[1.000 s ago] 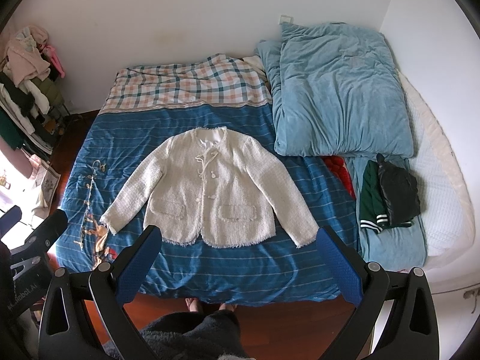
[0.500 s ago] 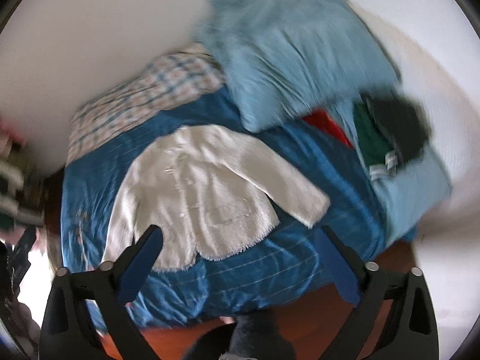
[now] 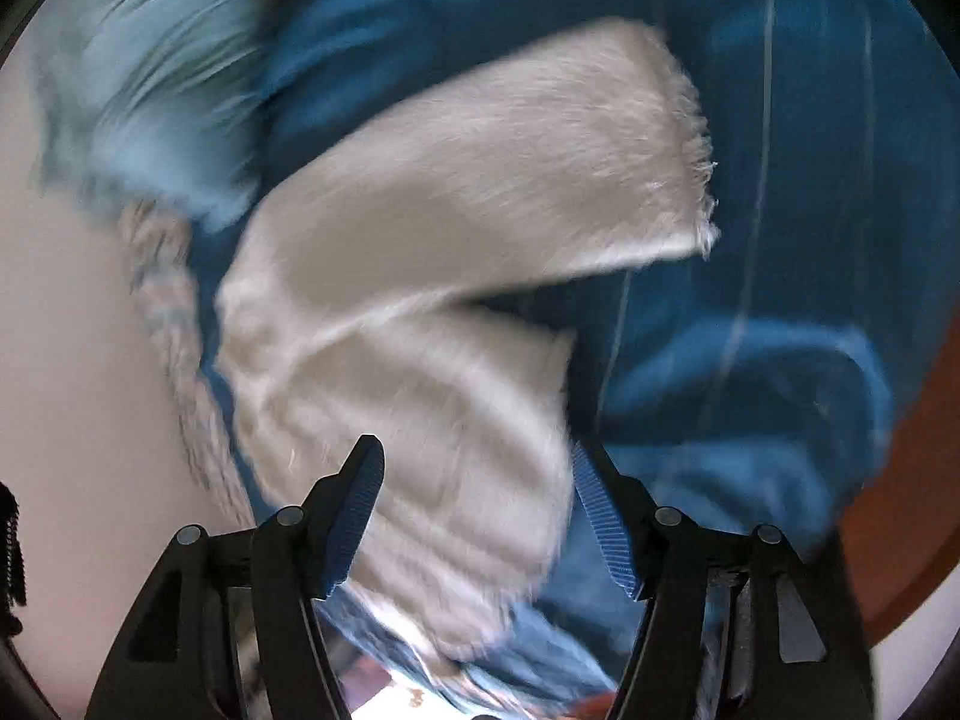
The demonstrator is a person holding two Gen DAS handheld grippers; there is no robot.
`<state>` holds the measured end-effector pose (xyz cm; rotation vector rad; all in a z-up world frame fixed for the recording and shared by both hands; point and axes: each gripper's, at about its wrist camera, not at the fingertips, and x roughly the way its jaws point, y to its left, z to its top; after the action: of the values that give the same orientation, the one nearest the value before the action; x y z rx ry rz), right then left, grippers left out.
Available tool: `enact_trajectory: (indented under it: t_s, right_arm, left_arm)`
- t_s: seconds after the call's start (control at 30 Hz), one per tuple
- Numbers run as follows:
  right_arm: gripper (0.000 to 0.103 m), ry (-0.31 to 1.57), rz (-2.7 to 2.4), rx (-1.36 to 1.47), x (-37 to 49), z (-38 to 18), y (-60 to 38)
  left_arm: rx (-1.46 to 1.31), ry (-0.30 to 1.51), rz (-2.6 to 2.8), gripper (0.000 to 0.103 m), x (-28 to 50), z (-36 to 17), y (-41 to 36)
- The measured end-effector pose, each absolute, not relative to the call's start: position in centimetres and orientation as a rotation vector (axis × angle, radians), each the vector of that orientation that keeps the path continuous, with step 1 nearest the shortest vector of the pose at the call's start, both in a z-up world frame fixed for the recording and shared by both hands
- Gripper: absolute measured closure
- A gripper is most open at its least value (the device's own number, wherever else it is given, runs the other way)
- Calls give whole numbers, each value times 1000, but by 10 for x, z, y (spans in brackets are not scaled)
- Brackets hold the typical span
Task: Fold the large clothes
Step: 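Grasp the jacket sleeve cuff with the right gripper and lift it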
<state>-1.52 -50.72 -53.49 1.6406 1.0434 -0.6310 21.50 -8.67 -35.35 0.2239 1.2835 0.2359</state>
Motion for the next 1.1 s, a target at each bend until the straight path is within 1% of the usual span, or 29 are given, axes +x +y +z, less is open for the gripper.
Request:
enact_trajectory:
  t_s: [0.1, 0.17, 0.2, 0.27, 0.3, 0.33, 0.4, 0.47, 0.5, 0.53, 0.57, 0.6, 0.63, 0.67, 0.7, 0.73, 0.77, 0.87, 0.97, 1.1]
  right_arm:
    - [35, 945, -766, 1715, -20, -606, -527]
    - [34, 875, -824, 1761, -21, -631, -535]
    - [36, 800, -839, 1799, -22, -641, -539]
    - [74, 735, -900, 1746, -18, -640, -545]
    - [93, 710, -920, 1669, -11, -630, -550]
    - [93, 688, -946, 1588, -6, -615, -555]
    - [93, 624, -926, 1512, 2, -594, -565]
    - [86, 668, -902, 1470, 14, -599, -574]
    - [72, 706, -898, 1481, 19, -614, -578]
    - [55, 731, -885, 1518, 19, -631, -584]
    - [53, 731, -849, 1595, 22, -654, -585]
    - [53, 696, -836, 1650, 23, -667, -585]
    - [54, 654, -850, 1675, 24, -671, -582]
    - [58, 613, -872, 1695, 24, -674, -581]
    - [88, 590, -895, 1704, 25, -675, -579]
    - [95, 584, -902, 1698, 29, -673, -582]
    - [95, 569, -909, 1682, 36, -665, -582]
    - [96, 558, -906, 1586, 52, -619, -592]
    - [96, 579, -863, 1411, 84, -558, -592]
    - [96, 616, -707, 1180, 153, -476, -575]
  left_arm:
    - [232, 1326, 260, 0, 231, -405, -93]
    - [241, 1343, 264, 0, 238, -428, -97]
    - [246, 1358, 262, 0, 243, -441, -101]
    - [247, 1375, 248, 0, 250, -459, -108]
    - [245, 1374, 236, 0, 254, -465, -112]
    - [240, 1368, 216, 0, 256, -470, -117]
    - [244, 1368, 178, 0, 257, -477, -127]
    - [246, 1368, 151, 0, 259, -482, -132]
    - [250, 1365, 138, 0, 260, -485, -135]
    - [254, 1366, 130, 0, 259, -487, -137]
    - [256, 1370, 122, 0, 259, -489, -139]
    - [257, 1373, 118, 0, 262, -492, -141]
    - [261, 1374, 118, 0, 262, -494, -142]
    - [262, 1370, 115, 0, 263, -494, -143]
    - [264, 1361, 108, 0, 264, -495, -144]
    - [269, 1354, 105, 0, 265, -496, -145]
    - [274, 1346, 104, 0, 267, -496, -146]
    - [275, 1328, 109, 0, 274, -494, -146]
    - [264, 1305, 130, 0, 282, -489, -138]
    - [220, 1289, 170, 0, 295, -484, -117]
